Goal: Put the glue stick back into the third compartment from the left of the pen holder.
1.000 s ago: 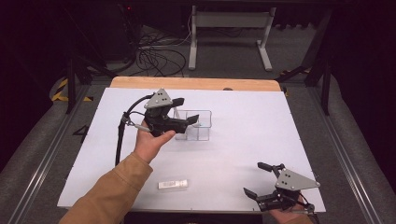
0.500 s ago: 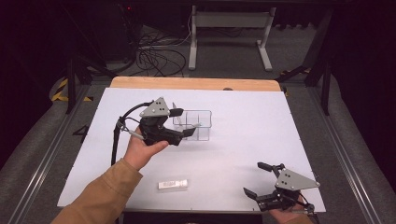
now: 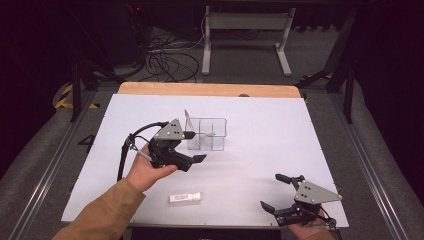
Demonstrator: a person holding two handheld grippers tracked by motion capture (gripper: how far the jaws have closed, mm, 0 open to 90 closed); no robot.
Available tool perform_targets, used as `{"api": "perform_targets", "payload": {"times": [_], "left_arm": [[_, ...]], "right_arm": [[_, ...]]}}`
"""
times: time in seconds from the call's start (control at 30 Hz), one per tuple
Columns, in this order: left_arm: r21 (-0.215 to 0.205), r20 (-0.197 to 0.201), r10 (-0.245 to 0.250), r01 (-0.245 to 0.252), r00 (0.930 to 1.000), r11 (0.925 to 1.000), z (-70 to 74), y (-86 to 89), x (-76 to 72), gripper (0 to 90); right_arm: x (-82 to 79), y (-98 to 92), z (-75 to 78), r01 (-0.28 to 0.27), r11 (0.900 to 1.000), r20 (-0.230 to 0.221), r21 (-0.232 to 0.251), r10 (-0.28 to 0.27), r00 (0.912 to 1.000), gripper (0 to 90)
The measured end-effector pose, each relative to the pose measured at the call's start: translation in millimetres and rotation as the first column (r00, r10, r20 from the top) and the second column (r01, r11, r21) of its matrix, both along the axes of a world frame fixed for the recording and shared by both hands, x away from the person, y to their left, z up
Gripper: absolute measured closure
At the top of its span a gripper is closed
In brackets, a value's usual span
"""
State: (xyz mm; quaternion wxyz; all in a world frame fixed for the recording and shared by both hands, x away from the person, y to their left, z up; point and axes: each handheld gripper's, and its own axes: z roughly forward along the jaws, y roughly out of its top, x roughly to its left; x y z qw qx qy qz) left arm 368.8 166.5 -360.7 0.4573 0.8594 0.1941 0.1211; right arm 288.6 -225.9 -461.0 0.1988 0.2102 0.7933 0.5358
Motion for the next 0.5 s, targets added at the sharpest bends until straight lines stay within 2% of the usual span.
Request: {"api": "perform_targets", "payload": {"times": [0.2,0.4,0.5], "left_arm": [[0.001,-0.062,-0.028,0.028,0.9977,0.9996,-6.1,4.0,-0.7,23.0],[0.022,-0.071,-0.046,0.048,0.9964,0.9986,-8.3,4.7,-4.1,23.3],[0.043,-0.061,-0.047,0.049,0.9971,0.9979,-8.6,4.3,-5.5,23.3]], "right_arm": [[-0.4,0.6,0.2,0.002,1.000,-0.001,0.000,-0.002,1.0000,5.8],[-0.7,1.1,0.2,0.002,1.000,-0.003,-0.002,-0.002,1.0000,5.8],[-0.6,1.2,0.1,0.001,1.000,-0.004,-0.001,-0.001,1.0000,5.7]]}}
